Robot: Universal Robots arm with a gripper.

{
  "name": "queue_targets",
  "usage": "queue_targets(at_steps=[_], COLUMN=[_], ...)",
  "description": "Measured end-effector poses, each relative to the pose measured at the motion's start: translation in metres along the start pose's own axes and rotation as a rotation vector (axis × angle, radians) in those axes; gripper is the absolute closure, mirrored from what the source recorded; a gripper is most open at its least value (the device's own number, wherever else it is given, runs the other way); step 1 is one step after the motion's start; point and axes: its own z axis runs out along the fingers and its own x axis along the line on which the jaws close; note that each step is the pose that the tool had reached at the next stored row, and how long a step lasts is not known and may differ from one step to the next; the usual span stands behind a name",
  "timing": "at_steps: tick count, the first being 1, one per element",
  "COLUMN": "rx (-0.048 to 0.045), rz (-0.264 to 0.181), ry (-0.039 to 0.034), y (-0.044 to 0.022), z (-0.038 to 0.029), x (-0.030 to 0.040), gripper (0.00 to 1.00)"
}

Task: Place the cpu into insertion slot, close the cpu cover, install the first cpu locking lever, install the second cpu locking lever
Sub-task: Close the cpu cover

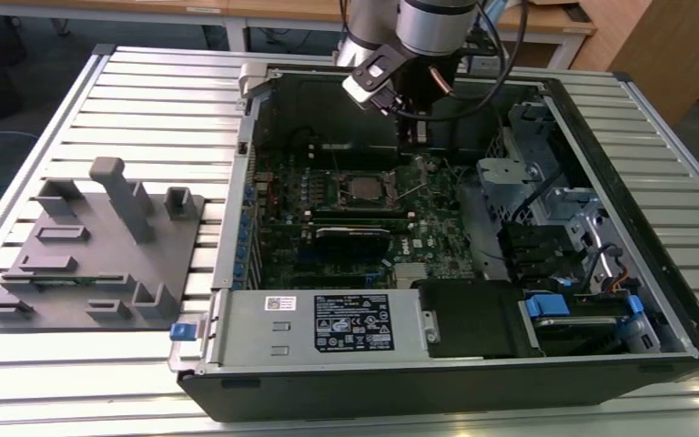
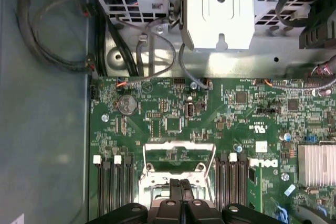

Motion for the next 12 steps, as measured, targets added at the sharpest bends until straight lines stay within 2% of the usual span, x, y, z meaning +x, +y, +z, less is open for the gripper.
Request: queue_targets(at_steps=[12], rx=[0.0000], rz=[0.000], ry=[0.0002], y=[0.0112], z=[0.0005], x=[0.0002], gripper=[0.90])
